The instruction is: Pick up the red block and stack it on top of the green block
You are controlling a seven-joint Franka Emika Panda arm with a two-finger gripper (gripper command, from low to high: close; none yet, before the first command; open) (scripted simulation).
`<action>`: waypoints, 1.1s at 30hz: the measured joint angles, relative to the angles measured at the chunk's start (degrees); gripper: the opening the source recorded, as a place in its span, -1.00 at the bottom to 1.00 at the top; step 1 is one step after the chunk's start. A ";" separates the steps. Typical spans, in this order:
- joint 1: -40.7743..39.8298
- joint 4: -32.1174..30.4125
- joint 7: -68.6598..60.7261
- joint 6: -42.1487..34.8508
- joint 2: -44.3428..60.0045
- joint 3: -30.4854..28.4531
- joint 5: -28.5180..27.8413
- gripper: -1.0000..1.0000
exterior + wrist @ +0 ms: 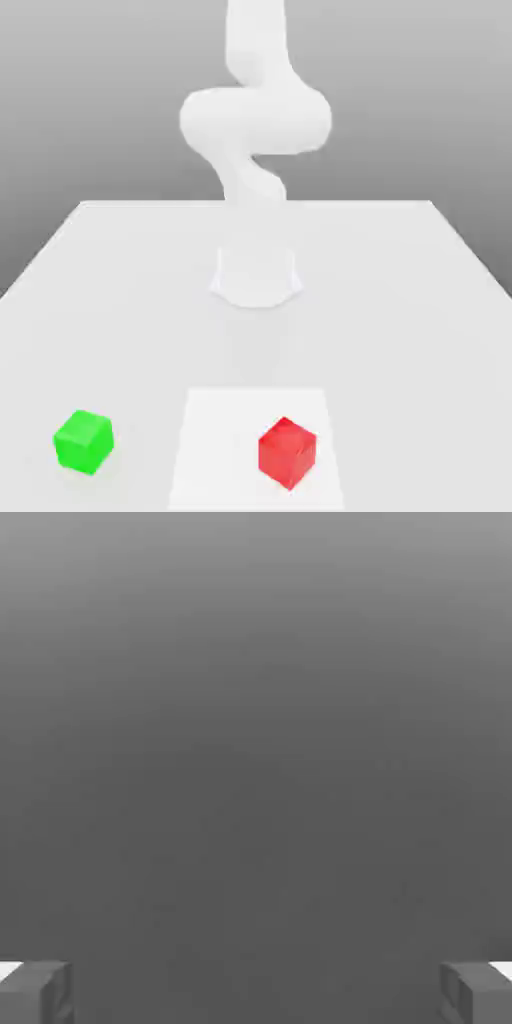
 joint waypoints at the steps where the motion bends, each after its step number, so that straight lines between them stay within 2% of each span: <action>1: -0.85 -0.68 2.10 0.97 2.26 1.00 -0.37 0.00; 9: -6.33 -5.77 18.19 8.43 19.12 7.59 -3.64 0.00; 15: -8.18 -9.53 30.26 13.89 31.67 10.14 -6.20 0.00; 23: -7.11 -14.42 42.38 21.66 47.65 10.66 -4.71 0.00; 28: -4.12 -13.42 46.82 29.64 57.88 6.83 -8.94 0.00; 29: -3.45 -13.20 47.39 30.90 59.42 6.00 -9.69 -1.00; 33: -3.45 -13.20 47.43 30.99 59.42 6.00 -9.72 -1.00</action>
